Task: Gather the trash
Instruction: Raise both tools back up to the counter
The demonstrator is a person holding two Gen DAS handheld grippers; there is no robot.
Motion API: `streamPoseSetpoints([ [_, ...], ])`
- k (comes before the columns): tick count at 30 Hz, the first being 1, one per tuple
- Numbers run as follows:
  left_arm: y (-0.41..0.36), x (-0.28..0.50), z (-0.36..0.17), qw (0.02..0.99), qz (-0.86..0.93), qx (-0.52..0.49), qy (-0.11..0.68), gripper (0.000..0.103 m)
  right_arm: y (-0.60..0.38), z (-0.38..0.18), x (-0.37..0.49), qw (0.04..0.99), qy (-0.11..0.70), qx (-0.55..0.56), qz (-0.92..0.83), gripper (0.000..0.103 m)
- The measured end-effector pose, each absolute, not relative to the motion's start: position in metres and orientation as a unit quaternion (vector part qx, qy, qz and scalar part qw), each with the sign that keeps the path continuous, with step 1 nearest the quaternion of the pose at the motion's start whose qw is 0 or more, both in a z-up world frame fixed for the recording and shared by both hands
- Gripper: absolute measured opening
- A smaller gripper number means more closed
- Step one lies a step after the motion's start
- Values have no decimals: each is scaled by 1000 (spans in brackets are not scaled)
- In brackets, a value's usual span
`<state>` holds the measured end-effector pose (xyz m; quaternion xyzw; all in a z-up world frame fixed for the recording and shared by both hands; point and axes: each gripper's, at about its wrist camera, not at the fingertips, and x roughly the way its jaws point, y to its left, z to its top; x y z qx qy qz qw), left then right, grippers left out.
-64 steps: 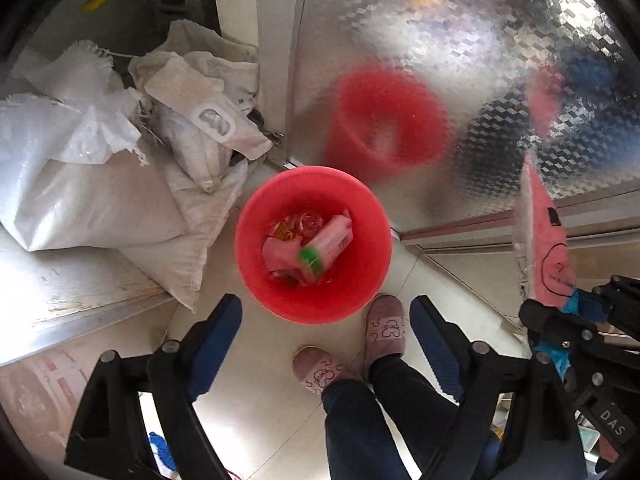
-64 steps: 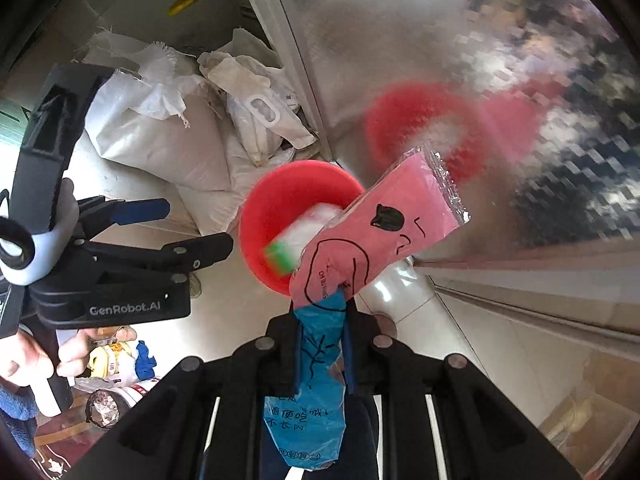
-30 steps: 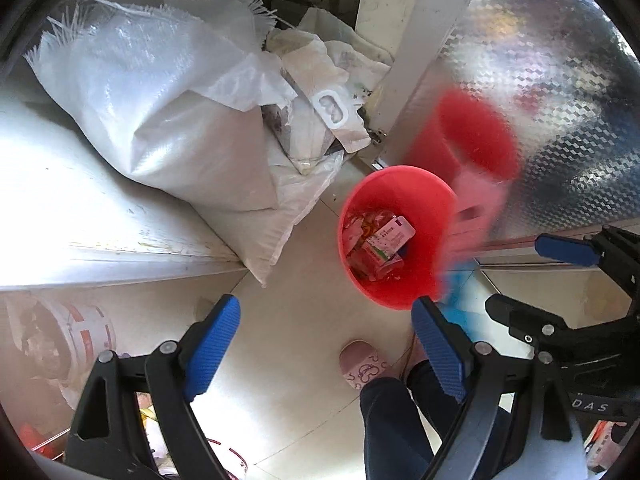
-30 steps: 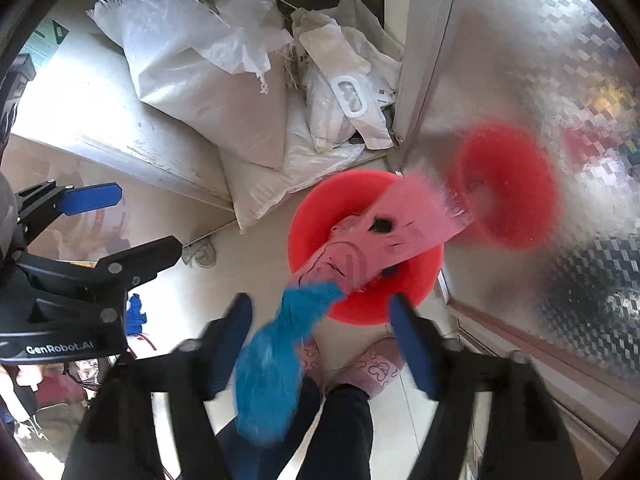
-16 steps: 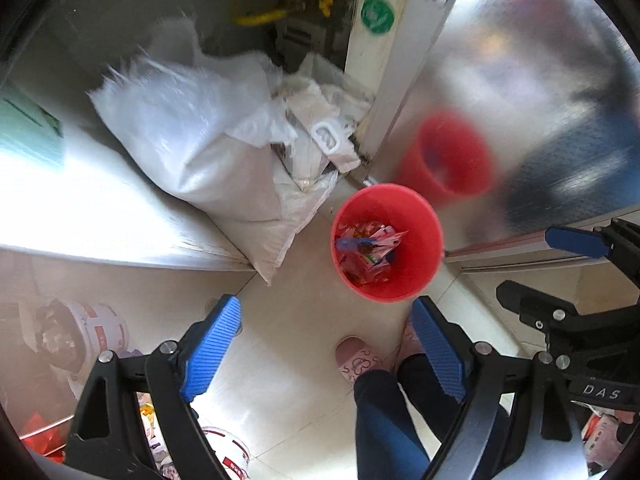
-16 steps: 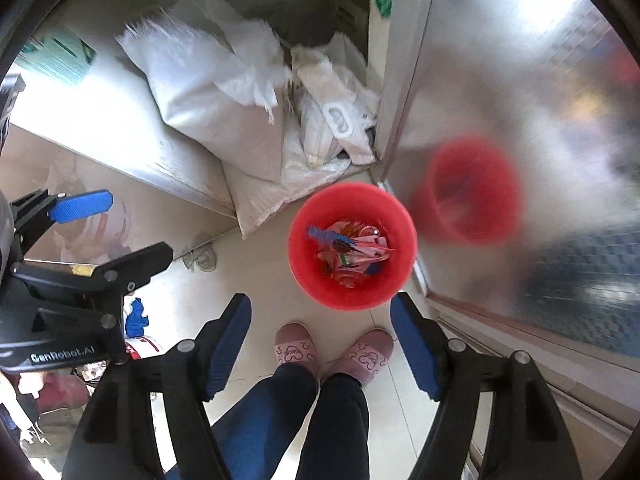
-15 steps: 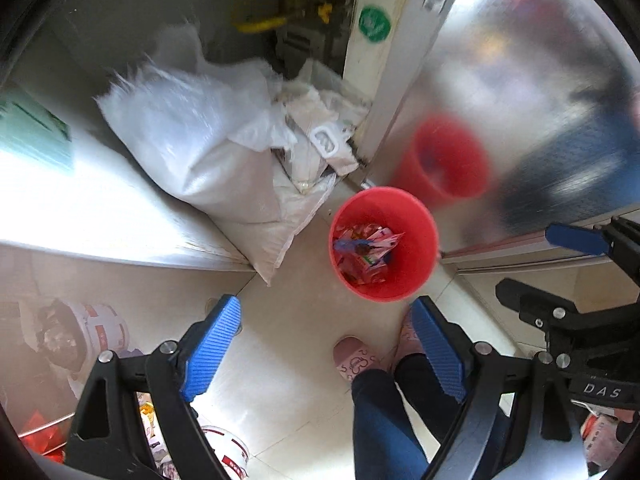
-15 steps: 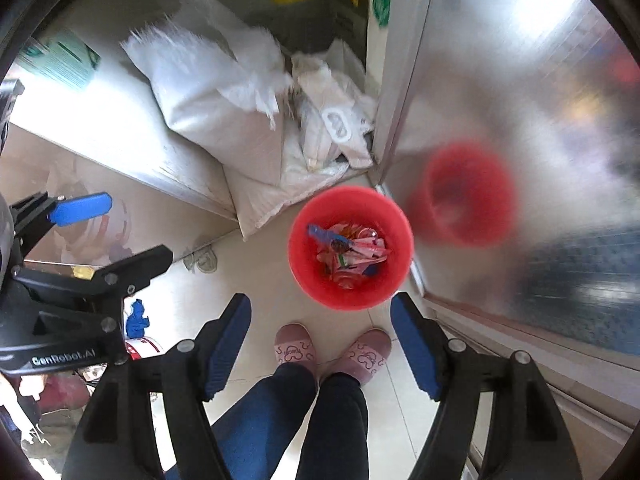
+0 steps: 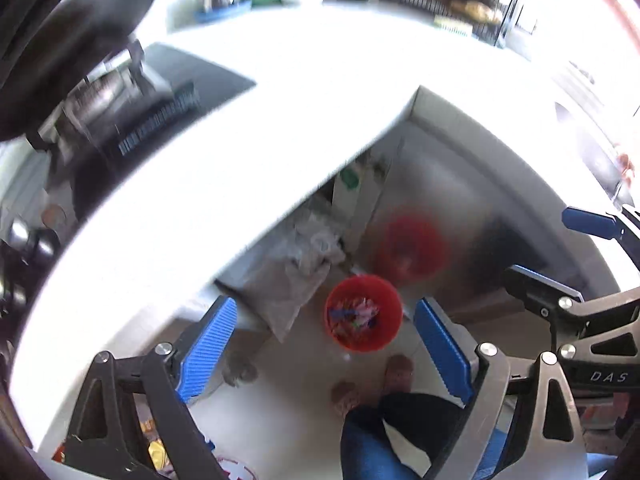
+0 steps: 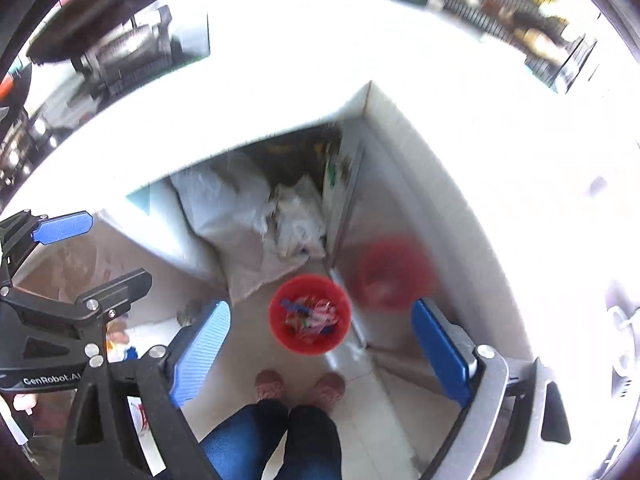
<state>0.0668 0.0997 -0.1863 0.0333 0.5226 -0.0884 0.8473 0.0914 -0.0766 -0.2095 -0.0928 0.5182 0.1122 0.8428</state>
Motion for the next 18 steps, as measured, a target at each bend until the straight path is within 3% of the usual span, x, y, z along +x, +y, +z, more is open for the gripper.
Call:
streamPoseSetpoints([
  [6, 93, 75, -143, 863, -87, 41, 496, 91, -88, -158, 89, 873, 472, -105, 70, 102],
  [18, 64, 134, -94, 878, -112, 41, 464, 93, -117, -112, 125, 891, 443, -98, 12, 102],
])
